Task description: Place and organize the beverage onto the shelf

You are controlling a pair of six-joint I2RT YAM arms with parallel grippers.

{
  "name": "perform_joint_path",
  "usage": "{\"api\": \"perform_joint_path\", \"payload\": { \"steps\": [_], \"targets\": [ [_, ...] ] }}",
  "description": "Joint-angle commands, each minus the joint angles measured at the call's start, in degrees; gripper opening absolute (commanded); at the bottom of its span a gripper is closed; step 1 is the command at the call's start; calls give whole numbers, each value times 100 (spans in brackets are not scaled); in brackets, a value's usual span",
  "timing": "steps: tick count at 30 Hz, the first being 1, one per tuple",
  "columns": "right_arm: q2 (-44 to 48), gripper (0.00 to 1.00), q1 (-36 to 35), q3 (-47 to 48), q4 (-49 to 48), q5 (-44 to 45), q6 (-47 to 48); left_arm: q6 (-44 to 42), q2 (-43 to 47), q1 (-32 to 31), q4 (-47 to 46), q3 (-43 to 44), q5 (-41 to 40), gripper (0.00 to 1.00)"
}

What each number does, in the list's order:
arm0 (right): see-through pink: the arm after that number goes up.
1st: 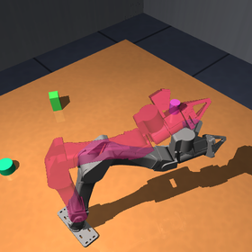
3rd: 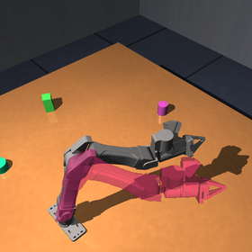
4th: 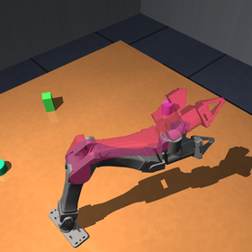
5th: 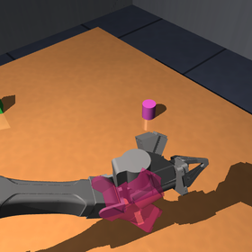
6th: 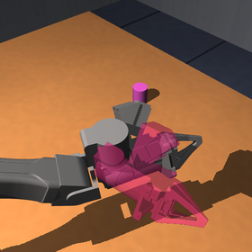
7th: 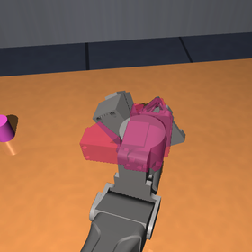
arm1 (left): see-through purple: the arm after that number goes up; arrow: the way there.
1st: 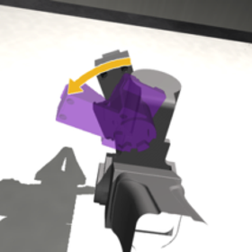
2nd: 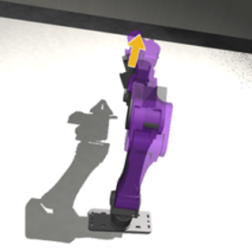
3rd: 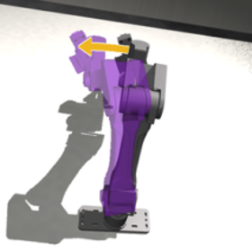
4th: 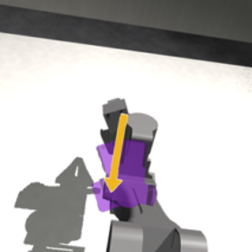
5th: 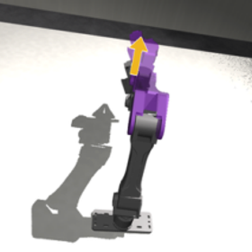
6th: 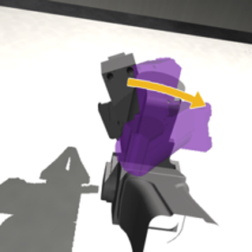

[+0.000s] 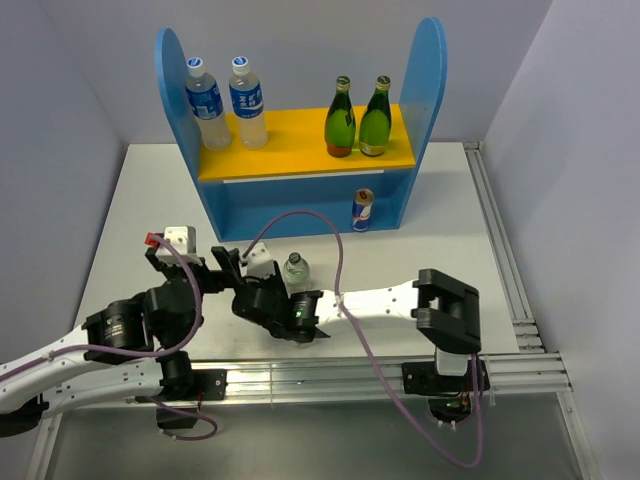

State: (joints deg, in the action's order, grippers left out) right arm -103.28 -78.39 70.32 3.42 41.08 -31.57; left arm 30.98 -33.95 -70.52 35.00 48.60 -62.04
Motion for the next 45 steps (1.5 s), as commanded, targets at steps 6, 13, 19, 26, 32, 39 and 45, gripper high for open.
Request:
{"api": "perform_joint_path", "payload": {
  "steps": [6, 13, 19, 26, 32, 39, 45],
  "targets": [
    [2601, 0, -528, 87, 36, 1235, 1030, 189, 38, -172, -424, 167, 614, 99],
    [4149, 0, -616, -229, 729, 2262, 1180, 171, -32, -181, -486, 124, 614, 99],
    [4782, 0, -292, -721, 1107, 2187, 856, 92, -111, -181, -626, 80, 623, 99],
    [4555, 0, 780, -1511, 556, 1229, 608, 92, -199, -172, -609, 80, 623, 99],
    [3949, 0, 1659, -1925, -324, 735, 705, 101, -208, -172, -591, 88, 623, 99],
    [3184, 0, 2600, -2093, -1554, 322, 942, 48, -190, -181, -644, 80, 641, 99],
    [2367, 0, 3365, -1874, -2020, -56, 977, 75, -173, -181, -574, 124, 597, 99]
  ]
}}
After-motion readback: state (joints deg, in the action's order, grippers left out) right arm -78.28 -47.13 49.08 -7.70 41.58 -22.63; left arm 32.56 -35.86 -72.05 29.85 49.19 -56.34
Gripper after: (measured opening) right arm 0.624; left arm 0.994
